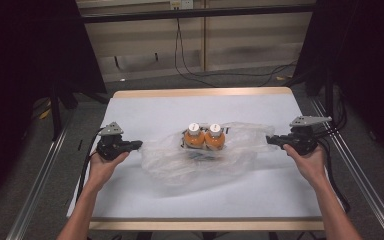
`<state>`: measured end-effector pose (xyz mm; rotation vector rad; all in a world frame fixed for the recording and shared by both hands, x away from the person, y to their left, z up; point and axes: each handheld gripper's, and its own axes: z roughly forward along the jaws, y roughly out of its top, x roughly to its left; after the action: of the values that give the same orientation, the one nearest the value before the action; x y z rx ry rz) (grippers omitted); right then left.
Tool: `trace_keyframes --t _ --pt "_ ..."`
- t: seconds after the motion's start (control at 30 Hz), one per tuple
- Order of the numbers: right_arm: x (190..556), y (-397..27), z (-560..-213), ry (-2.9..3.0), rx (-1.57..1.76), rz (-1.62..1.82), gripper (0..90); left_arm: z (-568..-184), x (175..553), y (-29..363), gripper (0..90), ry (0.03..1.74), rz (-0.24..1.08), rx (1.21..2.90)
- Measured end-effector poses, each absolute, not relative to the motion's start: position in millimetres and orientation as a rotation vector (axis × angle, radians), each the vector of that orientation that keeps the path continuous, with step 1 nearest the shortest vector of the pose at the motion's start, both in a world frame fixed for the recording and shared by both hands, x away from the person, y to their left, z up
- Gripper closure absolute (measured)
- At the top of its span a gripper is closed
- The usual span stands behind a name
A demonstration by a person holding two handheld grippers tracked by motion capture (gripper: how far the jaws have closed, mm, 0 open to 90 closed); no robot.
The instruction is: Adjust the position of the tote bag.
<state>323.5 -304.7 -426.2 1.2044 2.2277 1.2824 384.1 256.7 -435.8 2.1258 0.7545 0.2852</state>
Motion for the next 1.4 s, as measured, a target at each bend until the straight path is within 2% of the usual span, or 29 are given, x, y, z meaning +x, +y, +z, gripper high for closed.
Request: trace_keyframes --t 0.43,0.97,1.17,1.27,1.4 --pt "328 -295 -446 2.354 1.226 1.181 89.0 -449 387 260 89.8 0.784 0.265 2.19" --pt "332 -294 -474 2.432 1.26 1.093 88.8 -471 389 257 89.8 0.799 0.179 2.254" --pt "331 -295 -482 2.429 1.29 1.083 88.2 -476 388 256 89.7 0.804 0.195 2.286" --pt "329 -294 -482 2.439 1.272 1.092 82.1 -476 388 257 87.2 0.806 0.194 2.267" --pt "327 -297 -477 2.383 1.265 1.117 65.9 -471 388 262 71.0 0.808 0.185 2.208"
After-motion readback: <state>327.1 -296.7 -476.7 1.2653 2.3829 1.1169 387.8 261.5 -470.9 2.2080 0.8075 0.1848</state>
